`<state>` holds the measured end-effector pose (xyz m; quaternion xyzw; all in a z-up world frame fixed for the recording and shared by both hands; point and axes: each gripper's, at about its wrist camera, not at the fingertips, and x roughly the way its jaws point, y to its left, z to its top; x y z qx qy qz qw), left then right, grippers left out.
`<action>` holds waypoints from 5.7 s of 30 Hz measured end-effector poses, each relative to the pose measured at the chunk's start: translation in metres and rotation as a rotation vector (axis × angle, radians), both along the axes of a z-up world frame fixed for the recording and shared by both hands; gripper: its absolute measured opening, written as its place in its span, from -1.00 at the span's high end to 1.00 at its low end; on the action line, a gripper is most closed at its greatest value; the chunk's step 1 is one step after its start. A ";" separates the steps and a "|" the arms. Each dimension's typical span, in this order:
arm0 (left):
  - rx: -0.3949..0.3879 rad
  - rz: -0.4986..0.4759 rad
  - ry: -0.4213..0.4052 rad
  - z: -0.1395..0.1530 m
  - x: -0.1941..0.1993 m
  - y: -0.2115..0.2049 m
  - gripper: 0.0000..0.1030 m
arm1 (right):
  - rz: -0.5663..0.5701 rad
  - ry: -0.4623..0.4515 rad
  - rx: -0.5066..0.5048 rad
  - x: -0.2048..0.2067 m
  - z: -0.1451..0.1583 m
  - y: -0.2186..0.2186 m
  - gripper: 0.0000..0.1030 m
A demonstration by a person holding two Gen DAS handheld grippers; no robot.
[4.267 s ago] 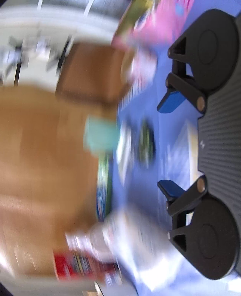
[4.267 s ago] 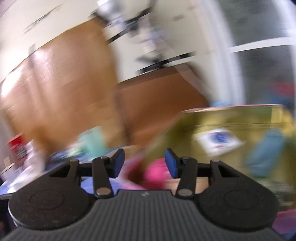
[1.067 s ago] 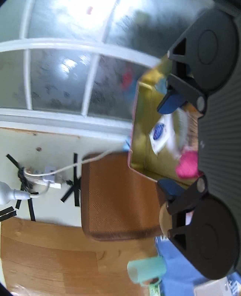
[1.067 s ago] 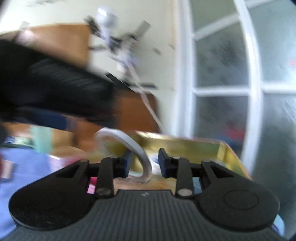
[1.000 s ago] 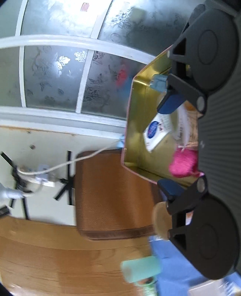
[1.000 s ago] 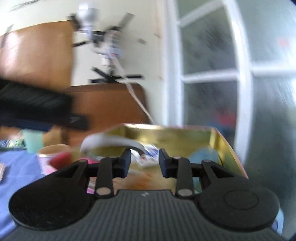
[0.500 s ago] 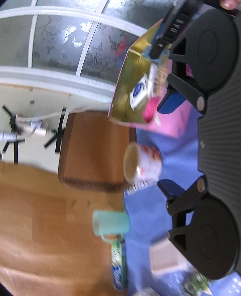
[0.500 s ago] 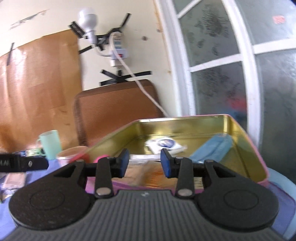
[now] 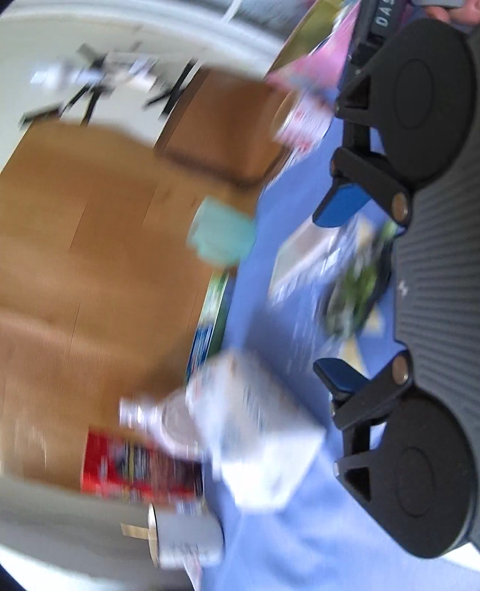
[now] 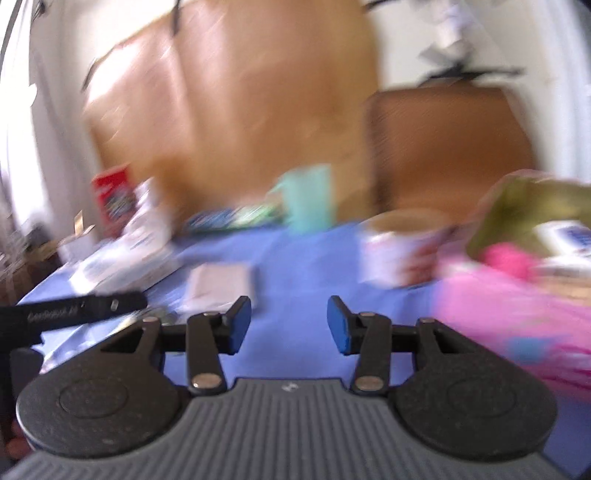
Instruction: Organize soft objects
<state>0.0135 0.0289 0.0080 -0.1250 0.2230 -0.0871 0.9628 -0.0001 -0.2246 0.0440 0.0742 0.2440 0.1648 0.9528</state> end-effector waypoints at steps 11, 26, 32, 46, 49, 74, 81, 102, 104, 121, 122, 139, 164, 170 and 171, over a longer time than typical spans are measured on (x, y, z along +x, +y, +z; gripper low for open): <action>-0.213 0.015 0.045 -0.011 0.015 0.033 -0.52 | 0.093 0.149 -0.165 0.080 -0.024 0.080 -0.37; -0.249 -0.316 0.191 -0.007 0.003 -0.035 -0.57 | 0.021 0.123 0.027 -0.047 -0.022 -0.021 -0.37; -0.243 -0.525 0.347 -0.011 0.005 -0.107 -0.19 | -0.032 0.075 0.096 -0.068 -0.023 -0.034 -0.37; -0.178 -0.819 0.192 0.066 -0.001 -0.253 0.22 | -0.387 -0.298 0.024 -0.105 0.029 -0.128 -0.08; -0.145 -0.861 0.173 0.069 -0.001 -0.293 0.13 | -0.490 -0.325 -0.040 -0.099 0.028 -0.152 -0.09; -0.049 -0.621 0.032 0.057 -0.015 -0.213 -0.35 | -0.521 -0.264 -0.130 -0.096 0.002 -0.133 -0.35; -0.076 -0.345 0.052 0.036 -0.011 -0.087 -0.35 | -0.263 -0.242 -0.135 -0.079 0.006 -0.070 -0.36; -0.270 -0.124 0.274 -0.010 0.028 0.024 0.24 | 0.314 0.119 -0.083 0.008 -0.025 0.073 0.30; -0.315 -0.164 0.305 -0.015 0.032 0.016 0.33 | 0.291 0.105 -0.032 0.000 -0.025 0.063 0.41; -0.158 -0.565 0.130 0.064 0.025 -0.181 0.41 | -0.203 -0.236 -0.020 -0.062 0.016 -0.066 0.49; -0.151 -0.595 0.126 0.067 0.023 -0.196 0.41 | -0.234 -0.245 -0.019 -0.065 0.017 -0.076 0.49; 0.126 -0.681 0.066 0.058 0.029 -0.357 0.07 | -0.627 -0.175 -0.008 -0.060 -0.014 -0.206 0.35; 0.218 -0.431 0.051 0.050 -0.020 -0.191 -0.51 | -0.532 -0.227 0.162 -0.114 0.013 -0.134 0.02; 0.220 -0.421 0.037 0.047 -0.037 -0.170 -0.99 | -0.574 -0.218 0.206 -0.127 0.015 -0.125 -0.49; 0.230 -0.427 0.038 0.046 -0.040 -0.169 -0.99 | -0.577 -0.212 0.210 -0.130 0.016 -0.124 -0.59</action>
